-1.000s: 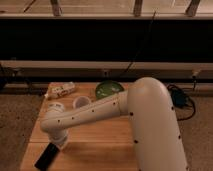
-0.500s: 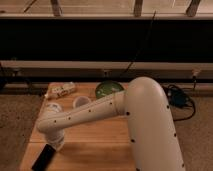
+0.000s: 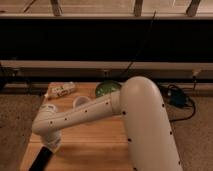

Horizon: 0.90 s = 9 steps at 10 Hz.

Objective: Push the eraser across the table

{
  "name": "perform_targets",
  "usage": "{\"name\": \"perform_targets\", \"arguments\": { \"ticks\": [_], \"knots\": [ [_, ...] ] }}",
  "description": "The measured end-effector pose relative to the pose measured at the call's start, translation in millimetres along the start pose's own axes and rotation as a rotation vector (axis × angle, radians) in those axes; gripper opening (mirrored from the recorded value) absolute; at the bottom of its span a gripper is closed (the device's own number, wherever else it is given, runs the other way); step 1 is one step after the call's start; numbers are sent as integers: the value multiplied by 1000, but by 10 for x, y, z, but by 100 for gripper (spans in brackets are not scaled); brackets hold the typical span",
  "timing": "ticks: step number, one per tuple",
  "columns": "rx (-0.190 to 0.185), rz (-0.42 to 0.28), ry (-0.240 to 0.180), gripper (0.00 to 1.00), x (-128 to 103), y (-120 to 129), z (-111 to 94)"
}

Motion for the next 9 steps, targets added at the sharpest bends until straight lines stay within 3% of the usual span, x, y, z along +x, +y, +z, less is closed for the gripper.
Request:
{"name": "perform_targets", "arguments": {
  "ticks": [4, 7, 9],
  "knots": [
    [9, -20, -14, 6, -75, -29, 7],
    [12, -4, -13, 6, 138, 60, -40],
    [16, -3, -16, 6, 114, 29, -38]
  ]
}}
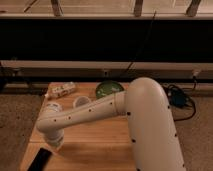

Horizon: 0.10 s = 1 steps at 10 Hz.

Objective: Push the eraser across the table

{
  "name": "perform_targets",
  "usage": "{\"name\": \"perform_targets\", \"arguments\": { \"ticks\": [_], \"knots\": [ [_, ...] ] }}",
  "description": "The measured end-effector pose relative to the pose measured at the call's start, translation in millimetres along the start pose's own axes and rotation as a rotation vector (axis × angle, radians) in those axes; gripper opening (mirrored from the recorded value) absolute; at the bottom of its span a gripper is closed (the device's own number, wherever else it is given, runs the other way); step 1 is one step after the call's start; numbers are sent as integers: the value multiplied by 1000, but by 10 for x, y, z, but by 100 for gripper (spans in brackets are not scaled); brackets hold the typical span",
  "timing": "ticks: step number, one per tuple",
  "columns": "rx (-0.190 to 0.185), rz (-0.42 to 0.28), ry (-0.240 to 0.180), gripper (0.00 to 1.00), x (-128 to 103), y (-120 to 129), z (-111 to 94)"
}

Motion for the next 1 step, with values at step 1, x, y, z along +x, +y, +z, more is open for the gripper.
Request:
{"name": "perform_targets", "arguments": {
  "ticks": [1],
  "knots": [
    [2, 1, -1, 6, -11, -16, 2]
  ]
}}
